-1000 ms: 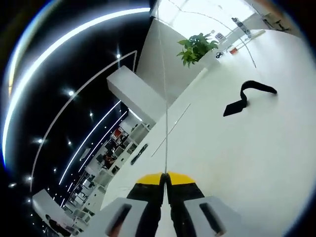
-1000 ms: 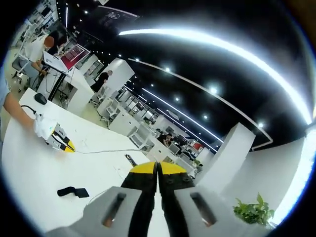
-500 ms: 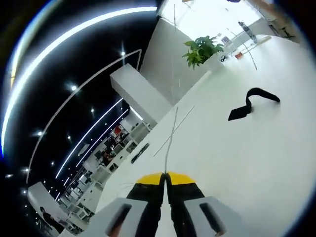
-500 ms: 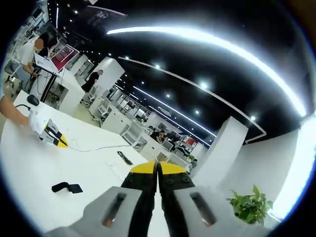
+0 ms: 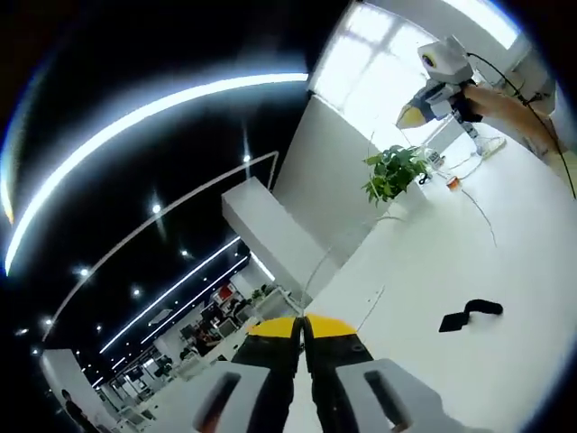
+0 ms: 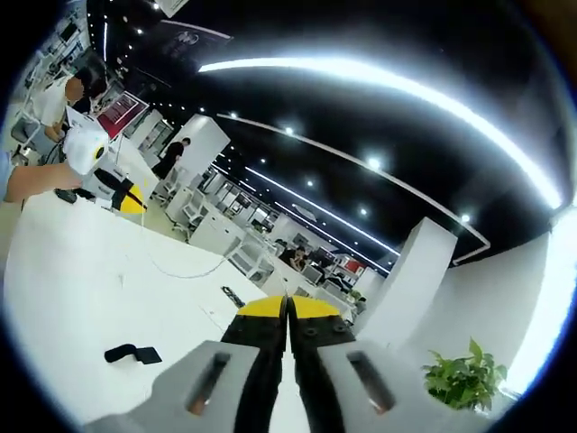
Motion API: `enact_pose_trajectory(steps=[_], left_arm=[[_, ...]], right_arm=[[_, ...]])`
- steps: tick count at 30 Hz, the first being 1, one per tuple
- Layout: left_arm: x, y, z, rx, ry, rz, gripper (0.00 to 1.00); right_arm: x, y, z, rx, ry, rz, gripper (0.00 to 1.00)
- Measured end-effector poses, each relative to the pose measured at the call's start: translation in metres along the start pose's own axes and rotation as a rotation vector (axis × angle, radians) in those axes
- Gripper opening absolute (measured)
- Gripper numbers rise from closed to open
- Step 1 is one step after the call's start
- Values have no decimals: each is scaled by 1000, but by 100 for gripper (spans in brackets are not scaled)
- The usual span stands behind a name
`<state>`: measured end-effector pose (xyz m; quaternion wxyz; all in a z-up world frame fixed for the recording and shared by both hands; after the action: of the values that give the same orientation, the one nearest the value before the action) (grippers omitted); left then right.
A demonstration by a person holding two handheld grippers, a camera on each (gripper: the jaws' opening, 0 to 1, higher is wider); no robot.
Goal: Peel open the Velcro strap on the desktop, arrange the wired earphones neatly onto it, and close the Velcro strap to secure them.
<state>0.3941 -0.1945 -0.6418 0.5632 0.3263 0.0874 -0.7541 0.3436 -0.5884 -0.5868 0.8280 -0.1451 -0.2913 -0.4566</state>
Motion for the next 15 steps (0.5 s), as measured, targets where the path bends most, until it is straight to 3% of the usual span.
enact_pose_trajectory(steps=[3,7,8,12,15], left_arm=[[-10,0,14,30,-1,14,6],[-27,-3,45,127,-41,55,6],[-31,-3,52,146,-28,71,6],[-48,-5,75,201,-31,126,6],[-54,-10,92,250,-60,137,6]], right_arm=[[3,-3,-2,7,-1,5,3],[5,-6,2,25,-9,-4,3],[-6,-3,13,30,-16,-6,3],[-10,-5,20,45,-30,-12,3],[-3,-11,19,62,-40,-19,3]])
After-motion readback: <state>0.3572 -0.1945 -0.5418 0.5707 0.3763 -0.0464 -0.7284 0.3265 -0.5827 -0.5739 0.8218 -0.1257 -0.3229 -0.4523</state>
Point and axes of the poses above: the point that each gripper's makers call its tool centre point, and the gripper's own axes: y roughly forward along the fingers, x roughly to its right, z roughly out of its top, the point moved 10 cm from there along -y, roughly backward along the fingers, and after that the axes turned 13 degrees about z, right-handed, at the moved point
